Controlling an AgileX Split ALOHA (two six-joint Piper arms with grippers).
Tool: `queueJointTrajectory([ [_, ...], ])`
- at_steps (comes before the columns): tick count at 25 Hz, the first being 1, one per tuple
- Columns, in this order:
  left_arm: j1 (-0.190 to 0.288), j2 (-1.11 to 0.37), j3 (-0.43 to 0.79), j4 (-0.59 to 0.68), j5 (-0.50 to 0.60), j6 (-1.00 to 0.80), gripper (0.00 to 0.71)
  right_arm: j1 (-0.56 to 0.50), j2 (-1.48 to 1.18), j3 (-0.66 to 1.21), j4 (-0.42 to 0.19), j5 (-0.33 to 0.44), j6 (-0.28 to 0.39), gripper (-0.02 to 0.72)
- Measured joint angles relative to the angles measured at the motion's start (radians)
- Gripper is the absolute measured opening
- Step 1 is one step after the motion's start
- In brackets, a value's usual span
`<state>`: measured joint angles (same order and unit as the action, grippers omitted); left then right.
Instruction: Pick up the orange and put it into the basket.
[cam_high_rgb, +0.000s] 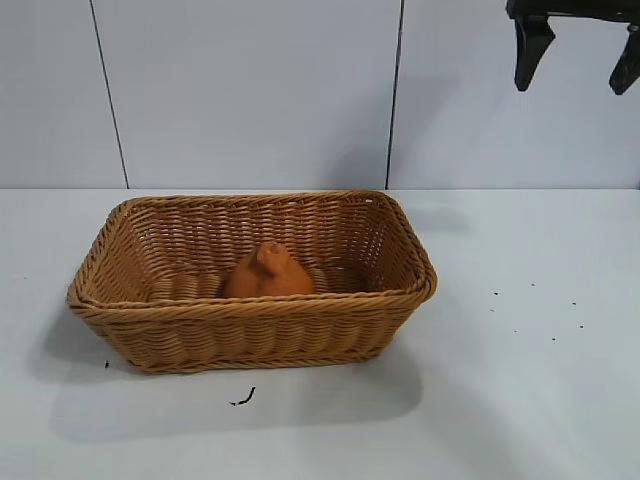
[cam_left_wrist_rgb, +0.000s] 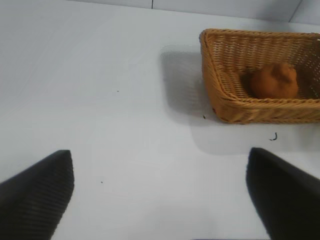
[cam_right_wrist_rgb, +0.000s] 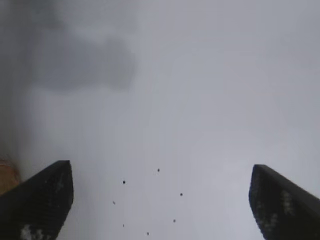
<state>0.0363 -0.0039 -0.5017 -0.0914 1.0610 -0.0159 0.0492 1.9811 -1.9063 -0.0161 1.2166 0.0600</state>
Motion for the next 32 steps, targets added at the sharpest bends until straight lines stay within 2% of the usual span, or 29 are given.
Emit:
queueJointTrajectory([
  [8, 0.0, 0.0, 0.0, 0.0, 0.0, 0.0, 0.674, 0.0, -0.383, 0.475, 0.016, -0.001, -0.06, 0.694],
  [18, 0.0, 0.0, 0.0, 0.0, 0.0, 0.0, 0.674, 0.0, -0.872, 1.014, 0.016, -0.002, -0.079, 0.696],
  [22, 0.0, 0.0, 0.0, 0.0, 0.0, 0.0, 0.674, 0.0, -1.075, 1.214, 0.016, -0.063, -0.081, 0.696],
  [26, 0.0, 0.0, 0.0, 0.0, 0.0, 0.0, 0.674, 0.0, -1.285, 1.373, 0.016, -0.156, -0.082, 0.696],
  [32, 0.0, 0.0, 0.0, 0.0, 0.0, 0.0, 0.674, 0.0, -1.572, 1.401, 0.03, -0.2, -0.086, 0.696],
])
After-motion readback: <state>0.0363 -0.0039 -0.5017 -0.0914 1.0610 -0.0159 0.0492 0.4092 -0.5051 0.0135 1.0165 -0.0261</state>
